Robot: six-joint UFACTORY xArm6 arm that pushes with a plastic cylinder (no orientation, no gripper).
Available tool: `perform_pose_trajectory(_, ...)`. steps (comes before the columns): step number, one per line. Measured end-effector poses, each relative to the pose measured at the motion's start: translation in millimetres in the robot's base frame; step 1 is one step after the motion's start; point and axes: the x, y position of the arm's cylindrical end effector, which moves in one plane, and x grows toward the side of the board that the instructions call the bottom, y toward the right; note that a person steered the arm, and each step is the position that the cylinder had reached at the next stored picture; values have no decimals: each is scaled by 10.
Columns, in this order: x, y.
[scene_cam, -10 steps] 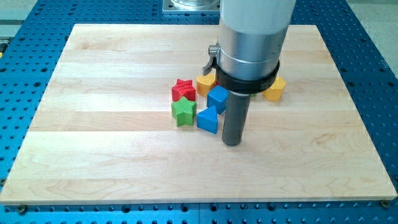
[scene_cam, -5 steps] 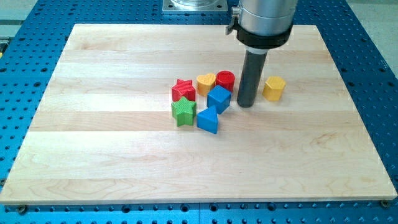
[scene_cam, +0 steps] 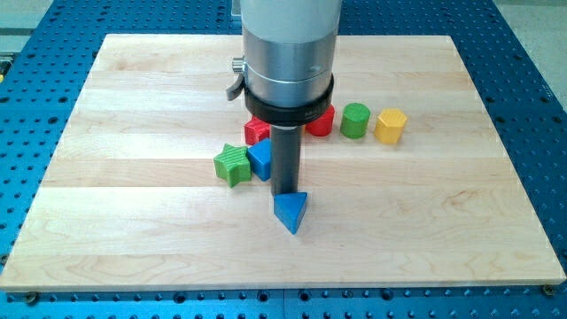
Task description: Keep stars in between heart and triangle
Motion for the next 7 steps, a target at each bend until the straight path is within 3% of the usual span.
perform_pose_trajectory(1, 225, -516)
perform_pose_trajectory(4, -384, -708)
perform_pose_trajectory(5, -568, -1030)
perform_pose_trajectory(6, -850, -973)
perform_pose_trajectory(7, -788, -761)
